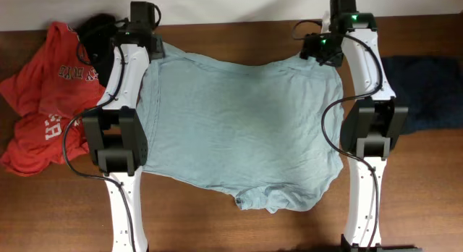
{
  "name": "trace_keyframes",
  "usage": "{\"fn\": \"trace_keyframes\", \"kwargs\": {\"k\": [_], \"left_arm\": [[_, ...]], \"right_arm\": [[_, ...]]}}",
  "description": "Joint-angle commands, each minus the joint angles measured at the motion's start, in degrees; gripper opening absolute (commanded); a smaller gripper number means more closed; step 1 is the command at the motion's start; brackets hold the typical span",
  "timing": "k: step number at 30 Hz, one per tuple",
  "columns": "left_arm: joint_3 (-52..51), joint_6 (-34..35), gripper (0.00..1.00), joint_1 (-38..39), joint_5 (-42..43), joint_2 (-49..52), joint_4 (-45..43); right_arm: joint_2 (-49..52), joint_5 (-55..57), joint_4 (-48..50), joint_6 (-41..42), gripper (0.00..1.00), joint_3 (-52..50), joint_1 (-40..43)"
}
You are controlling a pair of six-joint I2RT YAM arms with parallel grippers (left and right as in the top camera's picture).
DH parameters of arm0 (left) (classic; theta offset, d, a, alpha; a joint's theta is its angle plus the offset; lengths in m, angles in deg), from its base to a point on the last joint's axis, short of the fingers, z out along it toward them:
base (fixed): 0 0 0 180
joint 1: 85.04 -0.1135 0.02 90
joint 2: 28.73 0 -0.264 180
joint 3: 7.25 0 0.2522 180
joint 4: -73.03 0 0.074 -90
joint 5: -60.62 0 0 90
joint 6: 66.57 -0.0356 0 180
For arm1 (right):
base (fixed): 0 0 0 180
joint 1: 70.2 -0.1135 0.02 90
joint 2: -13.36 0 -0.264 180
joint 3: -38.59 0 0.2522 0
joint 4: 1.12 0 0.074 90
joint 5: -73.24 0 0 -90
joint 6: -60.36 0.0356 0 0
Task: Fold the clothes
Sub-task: 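Lay the t-shirt flat and hold its top corners with both grippers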
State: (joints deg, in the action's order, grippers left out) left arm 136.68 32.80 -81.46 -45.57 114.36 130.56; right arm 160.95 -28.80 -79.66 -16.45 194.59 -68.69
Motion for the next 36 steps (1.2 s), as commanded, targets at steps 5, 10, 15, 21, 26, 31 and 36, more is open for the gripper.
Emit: {"fn": "trace_keyframes", "kwargs": {"k": [5,10,15,21,26,31,36], "left_arm": [[0.0,0.5,0.48,0.1,4.9,0.5,0.8],[0.0,0.5,0.48,0.1,4.9,0.5,1.0],[0.0,0.5,0.48,0.0,4.8,0.5,1.0],[0.0,0.5,0.48,0.0,4.9,0.5,0.8],[0.0,0.5,0.48,0.1,4.9,0.5,0.6],[0.0,0.5,0.48,0.1,4.8,0.5,0.7],[0.0,0.5,0.48,0.1,4.9,0.5,0.7]], "right_arm": [[-3.5,4.9,7.7,6.9,0.54,-8.2,-2.7],[-3.5,5.9,13.3,9.8,0.53,-13.8,-2.5],[-3.5,10.8,16.0,10.3,0.54,-15.3,-2.5],[-3.5,12.7,16.6,10.3,0.54,-15.3,-2.3],[-3.5,13.9,17.2,10.3,0.54,-15.3,-2.3],[-2.9,13.5,17.2,11.3,0.35,-15.3,-2.3],[-2.9,12.5,17.2,11.3,0.29,-15.3,-2.4]]}}
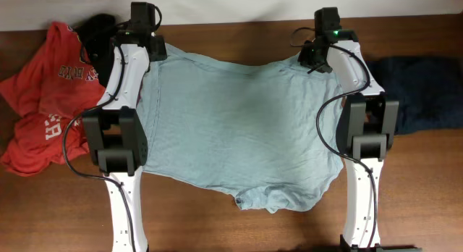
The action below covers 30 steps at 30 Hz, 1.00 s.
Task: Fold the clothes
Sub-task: 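Lay the t-shirt flat and hold its top corners with both grippers, then release the top corners and lift both grippers away from the t-shirt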
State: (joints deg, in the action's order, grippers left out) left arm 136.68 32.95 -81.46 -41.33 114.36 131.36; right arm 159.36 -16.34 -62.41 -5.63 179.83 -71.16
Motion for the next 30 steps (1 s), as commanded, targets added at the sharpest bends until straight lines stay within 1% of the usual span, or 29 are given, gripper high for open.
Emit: {"fn": "trace_keyframes", "kwargs": {"k": [1,7,14,15,17,20,21,23,25,28,30], "left_arm": [[0.0,0.3,0.48,0.0,0.6,0.5,-0.1],[0.0,0.3,0.48,0.0,0.6,0.5,0.1],[0.0,0.3,0.48,0.0,0.6,0.5,0.1],[0.0,0.3,0.48,0.0,0.6,0.5,0.1],[0.0,0.3,0.48,0.0,0.6,0.5,0.1],[0.0,0.3,0.48,0.0,0.6,0.5,0.1],[0.0,0.3,0.48,0.0,0.6,0.5,0.1],[0.0,0.3,0.49,0.0,0.6,0.5,0.1],[0.0,0.3,0.48,0.0,0.6,0.5,0.1],[0.0,0.3,0.48,0.0,0.6,0.5,0.1],[0.0,0.3,0.49,0.0,0.5,0.5,0.1]], "right_arm": [[-1.3,-0.1,-0.2,0.5,0.27,-0.6,0.0],[-1.3,-0.2,-0.2,0.5,0.22,-0.6,-0.3],[-1.2,0.3,-1.3,0.5,0.23,-1.1,-0.4],[-1.2,0.3,-1.2,0.5,0.24,-1.4,-0.4],[-1.2,0.3,-0.8,0.5,0.3,-2.1,-0.4],[-1.2,0.3,0.3,0.5,0.3,-3.2,-0.4],[-1.2,0.3,0.7,0.5,0.3,-3.5,-0.4],[-1.2,0.3,1.2,0.5,0.23,-3.6,-0.5],[-1.2,0.2,2.6,0.5,0.19,-3.4,-0.5],[-1.2,0.2,3.6,0.5,0.19,-1.6,-0.5],[-1.2,0.0,3.6,0.5,0.15,0.4,-0.5]]}}
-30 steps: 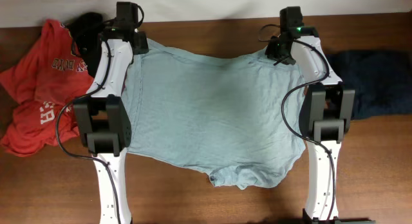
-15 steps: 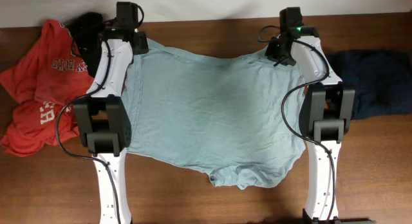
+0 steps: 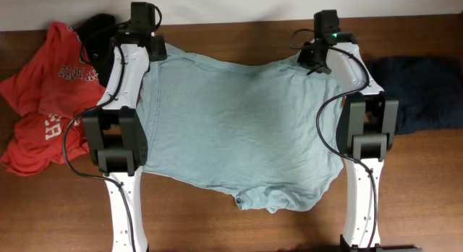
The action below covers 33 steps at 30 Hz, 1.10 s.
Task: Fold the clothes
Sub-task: 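Release the top corners and lift both grippers away from the t-shirt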
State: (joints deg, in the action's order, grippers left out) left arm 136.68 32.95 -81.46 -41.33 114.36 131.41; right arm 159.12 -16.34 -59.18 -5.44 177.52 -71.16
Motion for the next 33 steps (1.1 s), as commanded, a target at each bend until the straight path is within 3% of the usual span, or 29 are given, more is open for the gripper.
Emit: {"fn": "trace_keyframes", "kwargs": {"k": [1,4,11,19,20,21,22,23,27,33], "left_arm": [[0.0,0.3,0.48,0.0,0.3,0.5,0.0],[0.0,0.3,0.48,0.0,0.3,0.5,0.0],[0.0,0.3,0.48,0.0,0.3,0.5,-0.1],[0.0,0.3,0.48,0.0,0.4,0.5,-1.0],[0.0,0.3,0.48,0.1,0.4,0.5,-1.1],[0.0,0.3,0.49,0.1,0.4,0.5,-1.3],[0.0,0.3,0.49,0.1,0.3,0.5,-1.5],[0.0,0.3,0.54,0.0,0.3,0.5,-1.5],[0.8,0.2,0.74,-0.1,-0.1,0.3,-0.7],[6.3,0.2,0.83,-1.4,-0.1,-1.8,5.0]], "right_arm": [[-1.0,-0.3,0.2,0.3,0.12,3.6,-0.5],[-1.0,-2.0,0.2,0.3,0.04,6.2,-0.6],[-1.0,-8.3,4.9,0.4,0.04,9.6,-1.1],[-0.8,-1.5,25.7,3.7,0.04,9.6,-5.9],[-0.8,0.7,27.6,3.8,0.12,9.6,-6.6],[-0.8,2.3,28.7,3.7,0.44,9.6,-7.1],[-0.8,3.9,29.4,3.7,0.87,9.6,-7.7],[-0.9,4.6,29.5,3.3,0.99,9.6,-8.0],[-1.9,4.6,25.6,2.2,0.98,9.7,-7.8],[-8.0,4.1,11.8,2.2,0.98,10.0,-4.1]]}}
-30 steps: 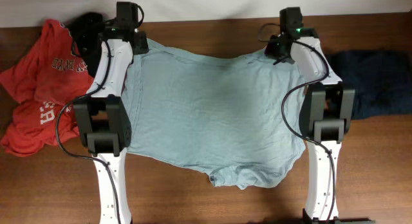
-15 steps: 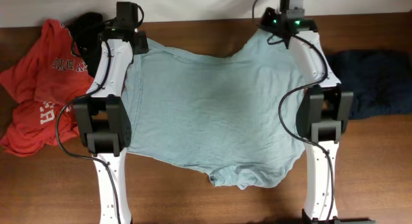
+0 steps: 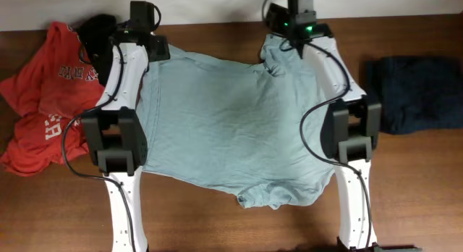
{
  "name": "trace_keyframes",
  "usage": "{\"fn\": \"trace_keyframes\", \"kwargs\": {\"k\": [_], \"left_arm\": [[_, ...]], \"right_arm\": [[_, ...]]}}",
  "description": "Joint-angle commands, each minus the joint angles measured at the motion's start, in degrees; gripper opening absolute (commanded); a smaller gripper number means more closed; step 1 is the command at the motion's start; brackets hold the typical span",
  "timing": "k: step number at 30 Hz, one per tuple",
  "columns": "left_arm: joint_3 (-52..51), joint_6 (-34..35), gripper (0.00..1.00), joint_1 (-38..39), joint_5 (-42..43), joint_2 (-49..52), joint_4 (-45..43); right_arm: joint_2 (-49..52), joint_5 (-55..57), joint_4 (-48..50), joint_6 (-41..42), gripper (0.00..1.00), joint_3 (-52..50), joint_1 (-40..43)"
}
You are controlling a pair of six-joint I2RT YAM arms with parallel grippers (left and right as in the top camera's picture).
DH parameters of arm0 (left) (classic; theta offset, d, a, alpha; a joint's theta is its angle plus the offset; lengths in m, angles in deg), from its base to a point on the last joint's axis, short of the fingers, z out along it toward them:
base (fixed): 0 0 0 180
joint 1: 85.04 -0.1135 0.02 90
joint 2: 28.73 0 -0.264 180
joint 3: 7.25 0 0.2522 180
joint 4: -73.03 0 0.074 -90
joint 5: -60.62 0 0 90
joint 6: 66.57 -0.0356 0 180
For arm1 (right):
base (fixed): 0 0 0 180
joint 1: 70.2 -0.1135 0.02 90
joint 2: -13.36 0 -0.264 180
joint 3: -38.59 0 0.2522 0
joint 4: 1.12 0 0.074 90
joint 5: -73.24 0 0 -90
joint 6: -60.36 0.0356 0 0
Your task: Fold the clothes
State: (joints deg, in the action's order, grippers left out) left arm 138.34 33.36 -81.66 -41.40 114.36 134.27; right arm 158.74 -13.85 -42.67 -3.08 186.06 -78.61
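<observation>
A light blue T-shirt [image 3: 224, 129] lies spread flat on the brown table [image 3: 239, 223]. My left gripper [image 3: 156, 49] rests at the shirt's far left corner; the overhead view hides its fingers. My right gripper [image 3: 277, 43] is at the far edge near the middle, shut on the shirt's far right corner, which is bunched and pulled in toward the left. The shirt's right side now slants under the right arm.
A red printed shirt [image 3: 43, 100] lies crumpled at the left, with a black garment [image 3: 98, 31] behind it. A dark navy garment [image 3: 409, 93] lies at the right. The arm bases stand at the near left and near right of the shirt.
My right gripper has moved left along the far edge, and the shirt's far right corner has come with it, bunching there. The left arm has not moved.
My right gripper was over the shirt's far right corner, then lower on that corner and still there a second later. Now it has carried the corner leftward, narrowing the shirt's far edge. My left gripper stayed at the far left corner throughout.
</observation>
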Motion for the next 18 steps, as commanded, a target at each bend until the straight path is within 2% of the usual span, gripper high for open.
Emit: {"fn": "trace_keyframes", "kwargs": {"k": [1,6,9,12,18], "left_arm": [[5.6,-0.2,0.84,-1.4,0.0,-2.4,3.3],[10.6,-0.2,0.87,-1.7,0.9,-7.1,12.2],[12.7,-0.2,0.87,-1.7,5.8,-12.4,20.6],[12.8,-0.6,0.87,-1.7,10.0,-16.7,26.8],[12.8,-1.1,0.87,-1.6,10.8,-23.3,40.7]], "right_arm": [[-9.1,1.3,-7.5,-0.2,0.98,1.4,4.0],[-18.5,-2.7,-22.1,-0.2,0.98,1.4,7.3],[-26.2,-5.5,-33.5,-0.1,0.99,1.4,9.3],[-30.9,-5.7,-41.9,-0.3,0.99,1.4,9.8],[-40.5,-5.5,-56.7,-0.8,0.99,1.4,9.9]]}}
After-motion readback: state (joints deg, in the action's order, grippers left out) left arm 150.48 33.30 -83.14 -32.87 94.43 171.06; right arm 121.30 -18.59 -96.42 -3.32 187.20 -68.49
